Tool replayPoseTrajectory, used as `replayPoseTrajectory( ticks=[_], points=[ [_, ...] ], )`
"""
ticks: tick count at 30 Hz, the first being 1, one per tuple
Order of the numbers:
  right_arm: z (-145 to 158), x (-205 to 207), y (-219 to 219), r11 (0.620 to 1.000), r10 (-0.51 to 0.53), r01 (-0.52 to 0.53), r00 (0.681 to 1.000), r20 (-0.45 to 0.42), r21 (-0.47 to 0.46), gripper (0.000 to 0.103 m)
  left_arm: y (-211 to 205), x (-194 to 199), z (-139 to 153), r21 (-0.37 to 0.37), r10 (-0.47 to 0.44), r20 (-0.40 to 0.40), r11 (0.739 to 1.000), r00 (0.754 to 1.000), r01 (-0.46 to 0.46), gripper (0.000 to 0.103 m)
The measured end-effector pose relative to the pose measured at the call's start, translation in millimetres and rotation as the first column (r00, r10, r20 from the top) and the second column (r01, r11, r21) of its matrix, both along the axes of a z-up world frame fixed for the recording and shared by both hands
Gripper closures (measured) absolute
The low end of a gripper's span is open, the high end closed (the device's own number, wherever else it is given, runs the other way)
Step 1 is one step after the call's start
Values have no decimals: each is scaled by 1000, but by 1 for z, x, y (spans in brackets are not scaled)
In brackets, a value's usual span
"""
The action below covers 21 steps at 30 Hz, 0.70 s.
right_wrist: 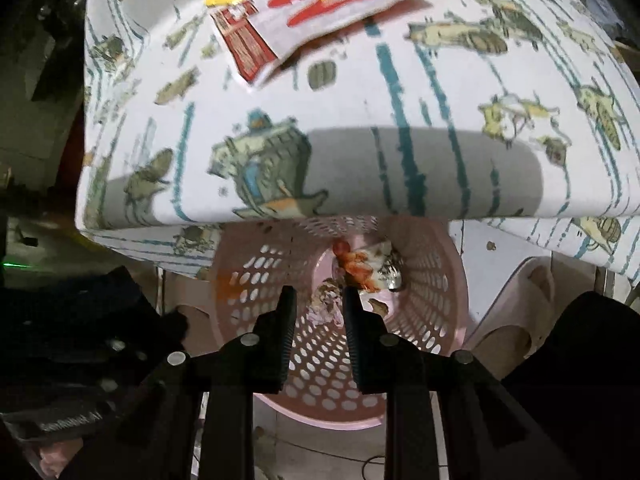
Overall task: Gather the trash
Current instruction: 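Open the left tool over the pink basket to drop the orange cap, then move both tools back up over the cloth toward the 'W' packet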
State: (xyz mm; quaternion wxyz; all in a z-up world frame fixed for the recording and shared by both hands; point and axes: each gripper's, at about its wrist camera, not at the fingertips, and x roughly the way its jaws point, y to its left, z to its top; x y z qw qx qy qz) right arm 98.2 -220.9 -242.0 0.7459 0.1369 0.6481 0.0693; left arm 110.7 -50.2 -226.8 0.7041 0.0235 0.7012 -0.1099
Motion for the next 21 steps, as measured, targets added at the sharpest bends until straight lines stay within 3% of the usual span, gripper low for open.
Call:
replayPoseTrajectory(
  ticks=[5,9,13,17,21],
  points=[
    [25,-2,-2,996,-30,38,994,103,-79,78,2,0,22,34,-9,60,999,998,7,34],
    [50,-7,6,991,14,8,985,170,-131,78,9,-2,56,87,-5,136,996,991,-6,34],
    [84,-18,13,988,35,5,965,260,-151,78,22,-2,92,45,20,216,999,976,-30,35],
    [113,-24,18,983,51,16,935,352,-184,78,32,3,111,-3,61,243,998,968,-62,35],
    [126,-22,12,980,46,33,919,390,-195,78,35,1,126,12,55,293,998,955,-61,35]
  ],
)
